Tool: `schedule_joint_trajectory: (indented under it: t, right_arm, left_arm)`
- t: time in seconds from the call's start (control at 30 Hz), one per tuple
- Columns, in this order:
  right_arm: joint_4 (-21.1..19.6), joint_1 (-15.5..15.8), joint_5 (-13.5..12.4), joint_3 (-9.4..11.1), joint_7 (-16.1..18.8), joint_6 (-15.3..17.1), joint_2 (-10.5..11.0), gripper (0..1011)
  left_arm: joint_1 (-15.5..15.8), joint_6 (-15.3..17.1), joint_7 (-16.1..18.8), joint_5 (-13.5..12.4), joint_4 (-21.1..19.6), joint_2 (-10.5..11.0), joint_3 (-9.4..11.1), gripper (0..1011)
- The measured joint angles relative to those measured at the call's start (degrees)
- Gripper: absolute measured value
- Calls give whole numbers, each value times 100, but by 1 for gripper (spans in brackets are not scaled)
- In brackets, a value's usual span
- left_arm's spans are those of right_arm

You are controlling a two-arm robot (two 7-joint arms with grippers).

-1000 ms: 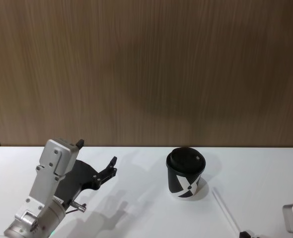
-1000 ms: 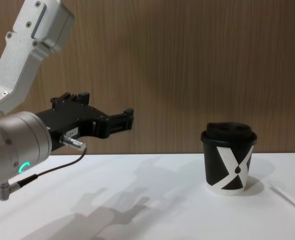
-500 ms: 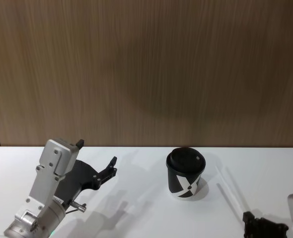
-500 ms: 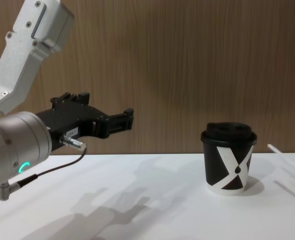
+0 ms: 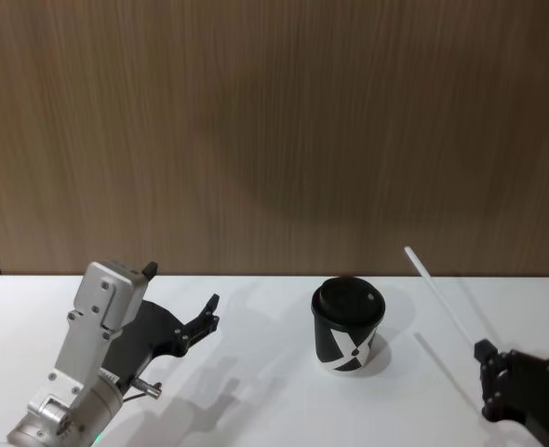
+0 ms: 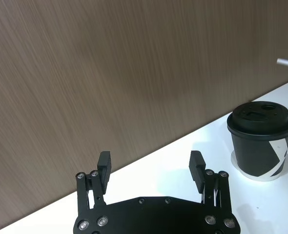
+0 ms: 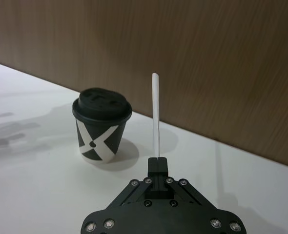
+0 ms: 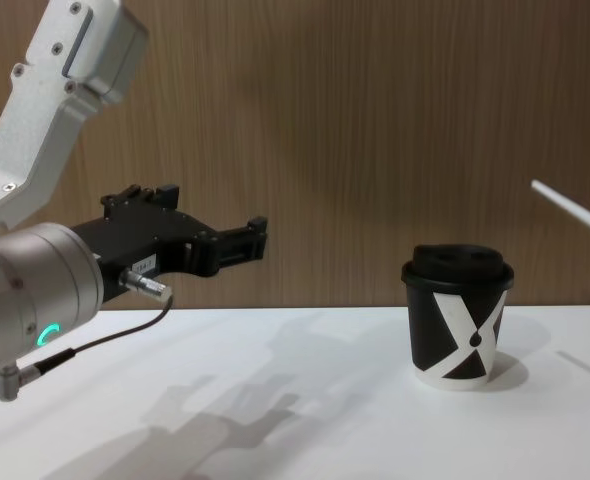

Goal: Pick up the straw with one hand, pass it to the other hand, and insert it into the cup.

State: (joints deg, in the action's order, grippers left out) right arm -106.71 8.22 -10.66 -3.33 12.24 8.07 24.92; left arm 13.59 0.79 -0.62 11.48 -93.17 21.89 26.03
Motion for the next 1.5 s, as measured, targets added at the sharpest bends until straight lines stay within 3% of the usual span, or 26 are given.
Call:
schedule_joint_trajectory:
  t: [0.27,0.6,1.03,1.5]
  right_arm:
    - [-36,-121,-40,121,430,-372,299,0]
    - [-15,-249,-288,161,1043,-843,612,0]
    - [172,-572,-702,-5,1864,-1432,869,0]
    - [481,-1085,-1013,-305,2487,-1776,969,0]
  left_arm:
    - [0,0,0,0,0,0,0,1003]
    - [0,0,0,0,0,0,0,1003]
    - [0,0,0,0,0,0,0,1003]
    - [0,0,0,0,0,0,0,1003]
